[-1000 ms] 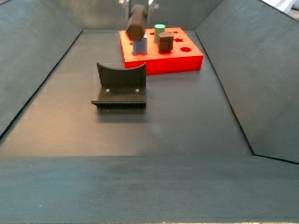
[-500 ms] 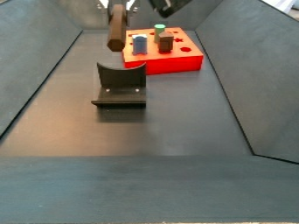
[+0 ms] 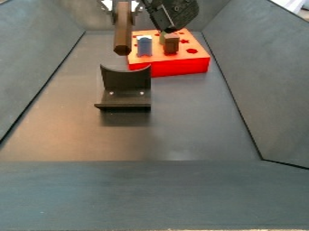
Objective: Pick up the hexagon object. Move up. Place the hexagon object on the fixture. Regrasp the hexagon object. Move to above the board. Insert the hexagon object.
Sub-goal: Place the hexagon object on the fixture.
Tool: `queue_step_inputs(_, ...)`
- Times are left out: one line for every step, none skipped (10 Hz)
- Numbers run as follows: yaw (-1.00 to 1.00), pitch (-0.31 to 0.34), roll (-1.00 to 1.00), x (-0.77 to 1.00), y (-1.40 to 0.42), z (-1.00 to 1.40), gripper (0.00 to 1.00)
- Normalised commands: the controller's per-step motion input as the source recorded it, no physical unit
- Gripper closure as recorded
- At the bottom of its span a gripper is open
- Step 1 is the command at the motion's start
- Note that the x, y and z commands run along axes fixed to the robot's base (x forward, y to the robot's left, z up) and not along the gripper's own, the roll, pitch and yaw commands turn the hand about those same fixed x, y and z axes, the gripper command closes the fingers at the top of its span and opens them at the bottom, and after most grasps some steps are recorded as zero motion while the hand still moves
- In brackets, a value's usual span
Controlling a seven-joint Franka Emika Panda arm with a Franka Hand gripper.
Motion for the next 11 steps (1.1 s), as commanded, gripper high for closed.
queue_step_inputs(0.0, 0.146, -1.0, 0.12, 0.13, -1.0, 1.0)
queue_step_inputs(0.0, 0.138, -1.0, 0.12, 0.14, -1.0, 1.0)
queue_step_inputs(-0.04, 0.176, -1.0, 0.13, 0.14, -1.0, 1.0)
queue_step_inputs(-0.07, 0.189, -0.87, 0.14, 0.13, -1.0, 1.0)
queue_step_inputs(-0.11, 0.168, -0.7, 0.14, 0.13, -1.0, 1.0)
queue_step_inputs(-0.14, 0.138, -0.53, 0.15, 0.14, -1.0, 1.0)
queue_step_inputs(-0.16, 0.097, -0.3, 0.16, 0.14, -1.0, 1.0)
queue_step_inputs(-0.17, 0.066, -0.19, 0.17, 0.12, -0.97, 1.0)
queue_step_inputs(-0.17, 0.048, -0.13, 0.13, 0.1, -0.74, 1.0)
queue_step_inputs(-0.16, 0.031, -0.08, 0.1, 0.07, -0.46, 1.0)
queue_step_inputs(-0.15, 0.019, -0.05, 0.08, 0.06, -0.3, 1.0)
